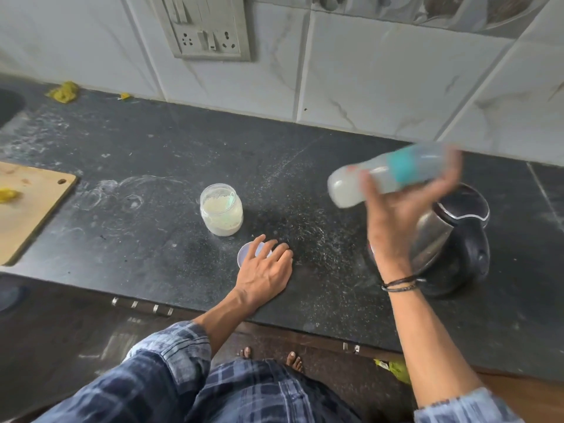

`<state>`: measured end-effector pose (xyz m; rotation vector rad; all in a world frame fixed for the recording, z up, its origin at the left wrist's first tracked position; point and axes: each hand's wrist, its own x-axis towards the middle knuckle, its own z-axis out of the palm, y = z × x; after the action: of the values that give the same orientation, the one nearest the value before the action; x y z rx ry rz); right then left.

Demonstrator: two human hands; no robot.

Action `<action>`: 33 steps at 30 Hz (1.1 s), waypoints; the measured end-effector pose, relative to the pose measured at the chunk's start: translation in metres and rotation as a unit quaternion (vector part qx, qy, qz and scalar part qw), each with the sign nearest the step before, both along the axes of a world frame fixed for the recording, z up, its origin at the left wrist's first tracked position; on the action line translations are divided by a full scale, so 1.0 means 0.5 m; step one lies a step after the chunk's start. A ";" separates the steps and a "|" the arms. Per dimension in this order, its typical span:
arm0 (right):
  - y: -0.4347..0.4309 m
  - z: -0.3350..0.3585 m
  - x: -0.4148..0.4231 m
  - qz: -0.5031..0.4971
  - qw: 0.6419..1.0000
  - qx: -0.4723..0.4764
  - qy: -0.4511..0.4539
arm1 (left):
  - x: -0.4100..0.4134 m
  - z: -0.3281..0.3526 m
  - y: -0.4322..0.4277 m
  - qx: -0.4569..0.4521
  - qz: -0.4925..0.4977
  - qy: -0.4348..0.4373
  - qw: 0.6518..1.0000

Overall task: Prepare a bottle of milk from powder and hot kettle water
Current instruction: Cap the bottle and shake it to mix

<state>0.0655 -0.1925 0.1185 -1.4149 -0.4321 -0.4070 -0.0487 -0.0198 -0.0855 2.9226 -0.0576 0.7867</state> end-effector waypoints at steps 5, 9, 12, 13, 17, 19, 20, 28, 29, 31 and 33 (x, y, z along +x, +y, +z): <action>0.005 0.012 -0.014 -0.023 0.998 0.047 -0.017 | 0.002 0.007 -0.003 0.005 0.011 0.020 1.000; 0.027 0.004 -0.029 -0.032 0.996 -0.071 0.053 | -0.005 0.006 0.001 0.013 -0.007 0.046 0.999; 0.015 0.006 -0.049 -0.033 0.998 -0.039 0.021 | -0.001 0.007 0.004 0.017 -0.017 0.044 0.999; 0.014 0.012 -0.047 -0.066 0.998 0.011 -0.011 | -0.002 0.006 0.004 0.016 -0.014 0.043 0.999; 0.025 0.006 -0.051 -0.082 0.993 -0.077 0.025 | -0.005 0.008 0.006 0.020 -0.020 0.051 0.998; 0.013 0.000 -0.055 -0.018 0.986 -0.156 0.050 | -0.006 0.010 0.006 0.019 -0.019 0.046 0.999; 0.006 0.012 -0.057 -0.022 0.992 -0.124 0.024 | -0.005 0.009 0.005 0.017 -0.017 0.043 0.999; 0.019 -0.017 -0.058 -0.015 0.986 -0.154 0.057 | -0.004 0.008 0.006 0.009 -0.014 0.033 0.999; 0.009 -0.017 -0.059 -0.011 0.988 -0.146 0.053 | -0.004 0.007 0.004 0.007 -0.015 0.031 0.999; 0.000 0.003 -0.050 -0.053 0.998 -0.035 0.002 | -0.002 0.008 0.002 0.003 -0.009 0.027 1.000; -0.002 -0.003 -0.035 -0.119 0.991 0.024 -0.052 | 0.000 0.009 0.004 0.003 -0.006 0.033 0.999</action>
<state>0.0481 -0.1934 0.1169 -1.4078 -0.3355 -0.6831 -0.0490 -0.0180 -0.0812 2.9488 -0.0704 0.6887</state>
